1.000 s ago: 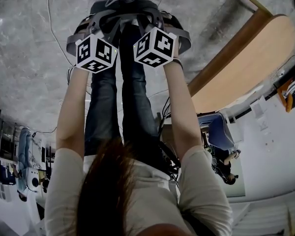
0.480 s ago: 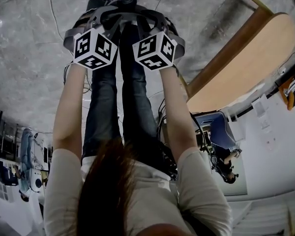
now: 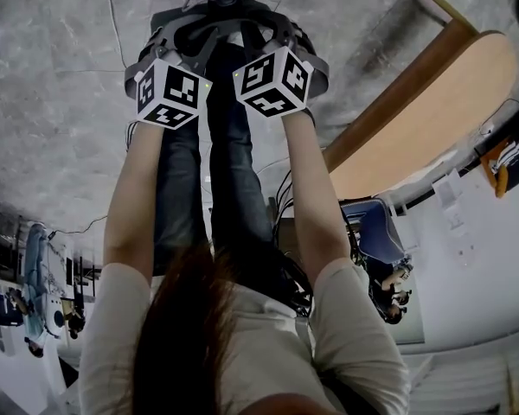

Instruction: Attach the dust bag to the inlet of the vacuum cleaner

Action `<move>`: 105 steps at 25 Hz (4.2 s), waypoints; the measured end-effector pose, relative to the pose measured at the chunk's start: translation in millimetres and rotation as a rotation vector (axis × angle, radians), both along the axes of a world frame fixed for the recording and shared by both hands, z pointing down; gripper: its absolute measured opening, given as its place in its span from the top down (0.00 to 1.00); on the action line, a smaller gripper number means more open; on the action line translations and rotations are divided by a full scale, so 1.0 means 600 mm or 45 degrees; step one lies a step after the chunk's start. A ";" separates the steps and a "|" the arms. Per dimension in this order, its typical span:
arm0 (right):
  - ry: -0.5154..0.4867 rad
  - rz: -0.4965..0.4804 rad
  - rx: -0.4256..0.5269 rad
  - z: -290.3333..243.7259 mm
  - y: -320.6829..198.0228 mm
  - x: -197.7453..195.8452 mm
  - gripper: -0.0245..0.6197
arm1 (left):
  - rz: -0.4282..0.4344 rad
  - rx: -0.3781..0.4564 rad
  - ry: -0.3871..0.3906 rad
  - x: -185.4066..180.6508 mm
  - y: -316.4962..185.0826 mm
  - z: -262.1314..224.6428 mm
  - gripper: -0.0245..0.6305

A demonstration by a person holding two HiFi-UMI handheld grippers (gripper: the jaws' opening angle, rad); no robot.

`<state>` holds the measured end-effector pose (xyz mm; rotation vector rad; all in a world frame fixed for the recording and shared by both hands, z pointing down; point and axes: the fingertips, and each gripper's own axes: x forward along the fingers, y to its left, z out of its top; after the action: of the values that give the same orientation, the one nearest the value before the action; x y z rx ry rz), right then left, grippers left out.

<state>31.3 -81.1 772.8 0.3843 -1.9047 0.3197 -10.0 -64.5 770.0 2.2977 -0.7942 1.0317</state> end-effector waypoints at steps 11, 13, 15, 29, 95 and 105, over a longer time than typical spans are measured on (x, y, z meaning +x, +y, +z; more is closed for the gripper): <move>-0.035 0.211 0.029 -0.001 0.003 0.008 0.89 | 0.279 0.060 -0.055 0.008 -0.015 0.003 0.83; -0.023 0.158 0.053 -0.001 -0.002 0.007 0.88 | 0.159 0.051 -0.035 0.006 -0.015 0.002 0.83; -0.017 0.113 0.060 0.000 -0.006 0.006 0.88 | 0.057 0.052 -0.022 0.005 -0.014 0.002 0.83; -0.059 0.276 0.075 -0.005 -0.001 0.014 0.88 | 0.443 0.131 -0.142 0.017 -0.022 0.000 0.81; -0.541 0.811 0.228 -0.450 -0.138 -0.037 0.96 | -0.405 0.243 0.219 -0.055 -0.148 -0.442 0.94; -0.673 0.752 0.338 -0.631 -0.145 -0.050 0.96 | -0.509 0.441 0.325 -0.069 -0.177 -0.623 0.94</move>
<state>1.4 -168.2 394.3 1.1399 -2.3255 0.6032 -51.2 -170.5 396.2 2.3408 -1.3339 0.4394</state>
